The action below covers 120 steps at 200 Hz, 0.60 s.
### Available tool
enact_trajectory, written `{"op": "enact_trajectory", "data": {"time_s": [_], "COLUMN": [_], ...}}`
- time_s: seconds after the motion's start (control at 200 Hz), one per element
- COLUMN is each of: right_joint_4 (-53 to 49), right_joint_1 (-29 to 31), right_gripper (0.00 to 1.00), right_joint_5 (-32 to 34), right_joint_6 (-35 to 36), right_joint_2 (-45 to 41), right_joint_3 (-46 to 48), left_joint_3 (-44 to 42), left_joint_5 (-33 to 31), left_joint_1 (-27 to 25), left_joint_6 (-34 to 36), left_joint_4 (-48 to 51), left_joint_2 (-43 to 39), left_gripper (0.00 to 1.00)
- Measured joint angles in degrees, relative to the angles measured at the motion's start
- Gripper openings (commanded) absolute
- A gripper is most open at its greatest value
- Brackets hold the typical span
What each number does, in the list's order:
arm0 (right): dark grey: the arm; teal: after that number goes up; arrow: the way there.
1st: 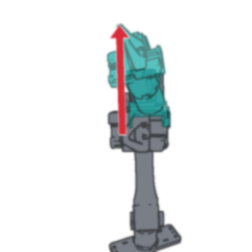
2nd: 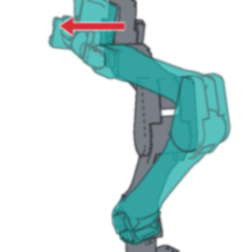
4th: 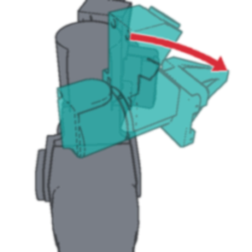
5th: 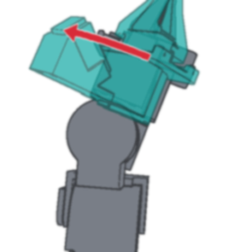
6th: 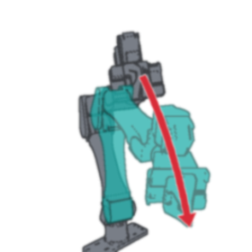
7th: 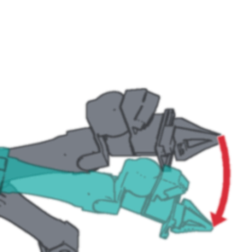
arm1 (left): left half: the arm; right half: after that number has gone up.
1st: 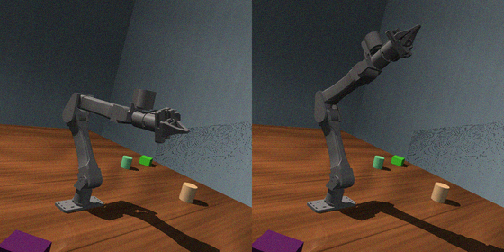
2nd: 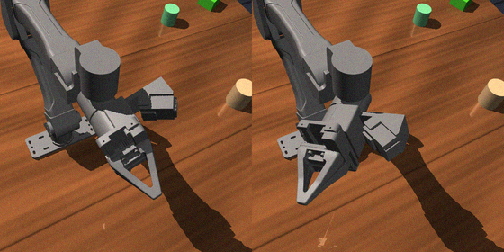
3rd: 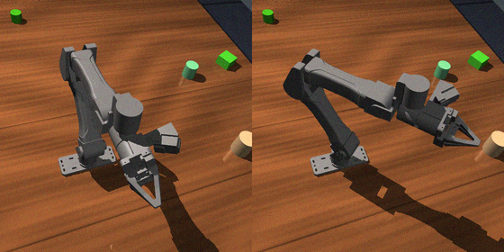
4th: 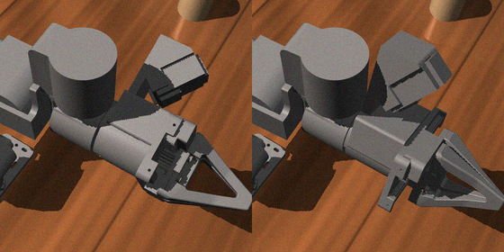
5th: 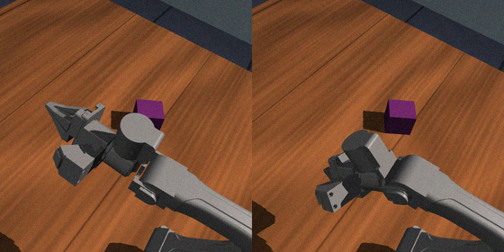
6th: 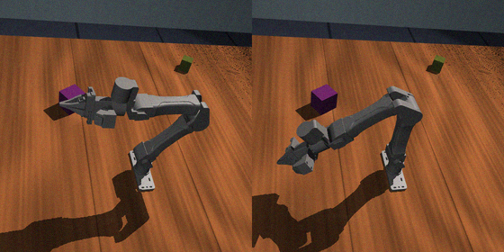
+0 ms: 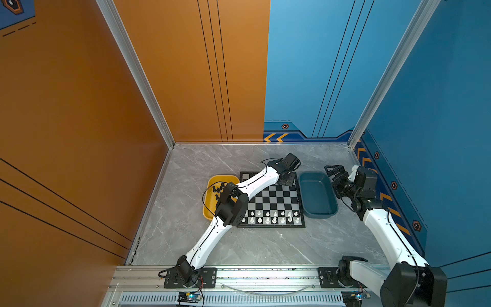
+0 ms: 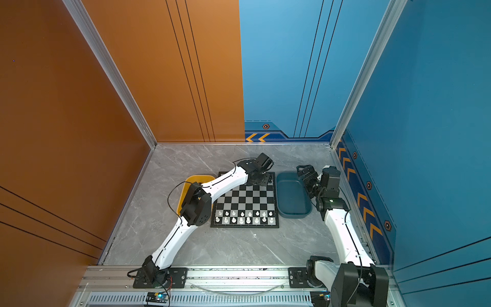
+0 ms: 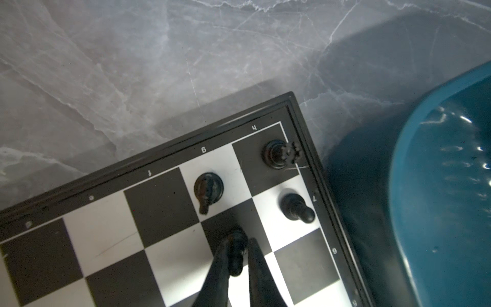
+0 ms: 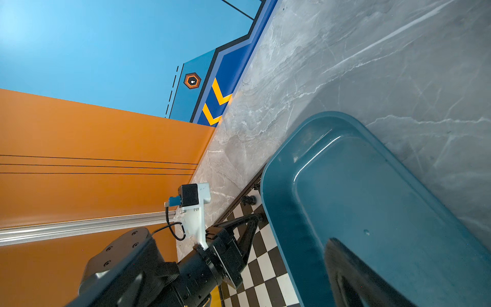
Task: Set up the chess pieces on the board
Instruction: 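Lower the black piece onto a square beside the other black pieces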
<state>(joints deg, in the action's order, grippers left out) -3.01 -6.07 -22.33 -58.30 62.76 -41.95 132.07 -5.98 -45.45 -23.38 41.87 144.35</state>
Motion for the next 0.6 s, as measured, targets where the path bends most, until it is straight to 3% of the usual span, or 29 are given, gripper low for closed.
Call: {"op": "enact_trajectory", "data": {"time_s": [0.601], "right_joint_4": [0.0], "right_joint_1": [-0.3], "right_gripper": [1.0], "right_joint_5": [-0.1], "right_joint_6": [0.0], "right_joint_2": [0.0], "right_joint_3": [0.0], "left_joint_3": [0.2], "left_joint_5": [-0.2], "left_joint_1": [-0.2], "left_joint_6": [0.0], "left_joint_4": [-0.2], "left_joint_2": [0.7], "left_gripper": [0.19]}}
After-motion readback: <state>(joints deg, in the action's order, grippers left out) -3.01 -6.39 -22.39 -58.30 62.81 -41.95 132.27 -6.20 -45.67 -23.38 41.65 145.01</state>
